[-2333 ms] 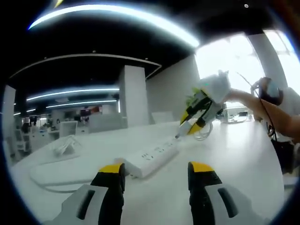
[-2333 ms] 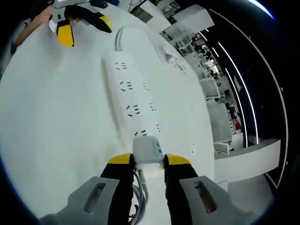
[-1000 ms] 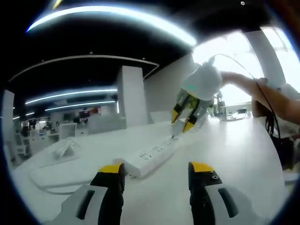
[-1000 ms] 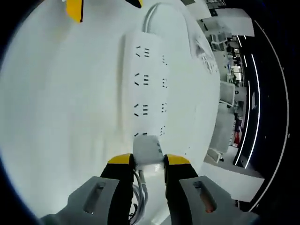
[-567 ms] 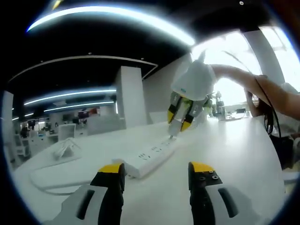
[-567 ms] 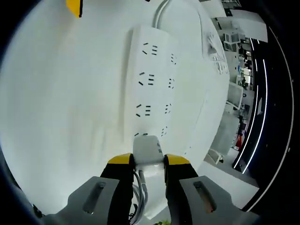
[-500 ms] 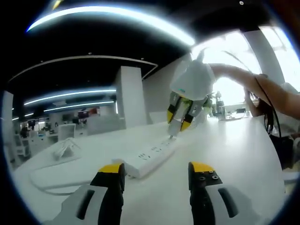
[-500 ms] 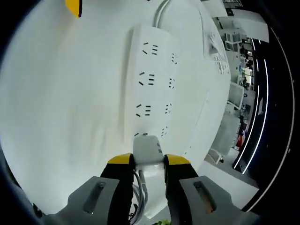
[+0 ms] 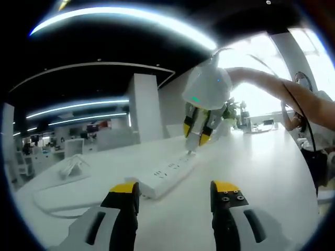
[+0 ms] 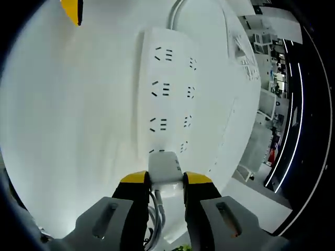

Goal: Straighten the power strip on the desk, plug the charger into it

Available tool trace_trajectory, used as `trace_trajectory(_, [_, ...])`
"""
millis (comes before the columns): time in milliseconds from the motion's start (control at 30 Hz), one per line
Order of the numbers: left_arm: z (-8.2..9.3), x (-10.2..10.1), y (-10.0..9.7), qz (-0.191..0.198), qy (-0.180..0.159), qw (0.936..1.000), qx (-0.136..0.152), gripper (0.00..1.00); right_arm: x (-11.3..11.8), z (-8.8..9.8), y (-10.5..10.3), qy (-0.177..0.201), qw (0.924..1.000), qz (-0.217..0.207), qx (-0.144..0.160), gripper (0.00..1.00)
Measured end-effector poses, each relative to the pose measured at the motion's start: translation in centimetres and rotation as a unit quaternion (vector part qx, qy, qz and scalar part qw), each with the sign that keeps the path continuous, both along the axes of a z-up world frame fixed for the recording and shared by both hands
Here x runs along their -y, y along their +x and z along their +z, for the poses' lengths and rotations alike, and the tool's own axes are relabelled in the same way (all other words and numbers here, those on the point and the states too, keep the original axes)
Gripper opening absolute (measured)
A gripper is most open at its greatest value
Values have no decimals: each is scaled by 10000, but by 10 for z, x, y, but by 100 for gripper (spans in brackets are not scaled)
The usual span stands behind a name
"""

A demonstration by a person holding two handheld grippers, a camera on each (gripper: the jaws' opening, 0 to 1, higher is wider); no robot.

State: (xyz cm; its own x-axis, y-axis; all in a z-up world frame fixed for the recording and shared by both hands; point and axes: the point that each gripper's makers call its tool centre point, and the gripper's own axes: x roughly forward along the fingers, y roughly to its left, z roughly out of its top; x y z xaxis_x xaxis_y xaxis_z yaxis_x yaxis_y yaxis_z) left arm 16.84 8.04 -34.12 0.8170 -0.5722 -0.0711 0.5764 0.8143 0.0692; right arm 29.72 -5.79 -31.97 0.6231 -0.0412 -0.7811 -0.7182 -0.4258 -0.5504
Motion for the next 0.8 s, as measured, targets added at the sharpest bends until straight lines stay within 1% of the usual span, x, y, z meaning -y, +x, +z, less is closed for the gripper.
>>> trace_trajectory(233, [0,1,0,4,14,10000,1,56,-1,0,0,-95,9999,-49,-79,23])
trace_trajectory(300, [1,1,0,6,12,10000,3,56,-4,-4,1,-76,9999,-45,-143,23])
trace_trajectory(333, [1,1,0,6,8,10000,1,56,-6,-4,2,-82,9999,-50,-112,23])
trace_trajectory(433, [1,1,0,2,-3,10000,2,56,-9,-9,3,-100,9998,-27,-170,23])
trace_trajectory(600, [0,1,0,-7,37,10000,7,56,-9,-6,4,-205,9996,-60,-210,23])
trace_trajectory(700, [1,1,0,1,31,10000,8,56,-9,-7,3,-330,9992,-62,-232,23])
trace_trajectory(800, [1,1,0,1,26,10000,13,56,-10,-6,4,-305,9989,-142,-336,23])
